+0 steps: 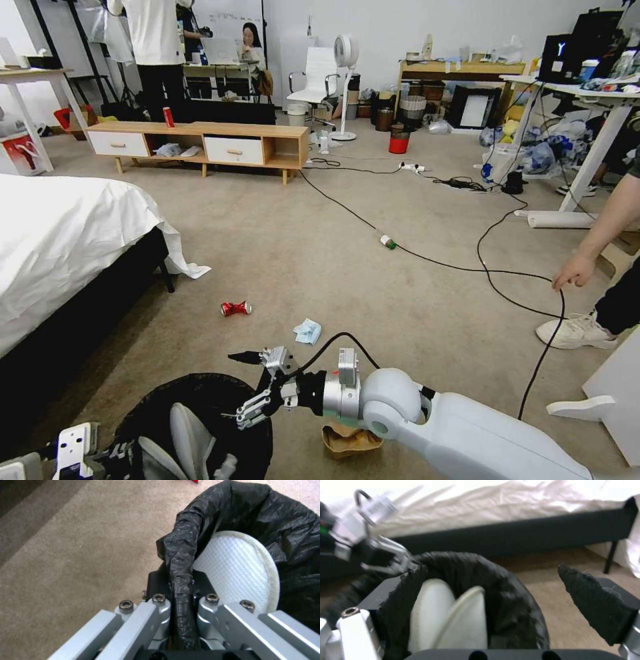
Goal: Pick up the trash bin and place the garbage on the floor into it.
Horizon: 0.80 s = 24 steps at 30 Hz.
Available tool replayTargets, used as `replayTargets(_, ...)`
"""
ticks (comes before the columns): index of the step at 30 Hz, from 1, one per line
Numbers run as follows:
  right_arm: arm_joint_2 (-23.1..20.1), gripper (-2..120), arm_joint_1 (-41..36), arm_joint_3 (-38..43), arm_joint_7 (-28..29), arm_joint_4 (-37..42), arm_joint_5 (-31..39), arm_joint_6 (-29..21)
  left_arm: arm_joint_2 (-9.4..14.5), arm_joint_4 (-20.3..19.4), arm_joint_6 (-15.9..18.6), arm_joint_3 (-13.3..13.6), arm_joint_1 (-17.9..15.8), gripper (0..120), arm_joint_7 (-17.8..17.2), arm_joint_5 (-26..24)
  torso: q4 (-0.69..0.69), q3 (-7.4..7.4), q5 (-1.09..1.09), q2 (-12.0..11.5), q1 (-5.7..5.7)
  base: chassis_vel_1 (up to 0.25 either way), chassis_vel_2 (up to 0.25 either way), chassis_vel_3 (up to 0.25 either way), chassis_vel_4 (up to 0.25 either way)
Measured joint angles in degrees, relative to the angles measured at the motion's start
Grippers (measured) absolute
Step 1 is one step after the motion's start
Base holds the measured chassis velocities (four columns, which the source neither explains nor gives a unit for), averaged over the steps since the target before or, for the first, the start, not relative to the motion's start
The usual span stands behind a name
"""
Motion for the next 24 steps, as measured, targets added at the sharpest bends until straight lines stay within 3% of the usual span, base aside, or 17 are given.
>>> replayTargets(14,-2.05,100,-3.55,4.90,1.24,-0.11,-0.40,0.42,0.17,0.00,0.00,0.01,-0.23,4,0.01,-0.13,0.01,0.00,-0.01,0.00,0.00,0.000,0.000,0.000,0.000)
replayTargets(24,-5.62,100,-13.51,19.68,4.89,2.94,5.02,2.25,0.50,0.00,0.00,0.32,-0.71,4,0.16,0.04,0.00,0.00,0.00,0.00,0.00,0.000,0.000,0.000,0.000)
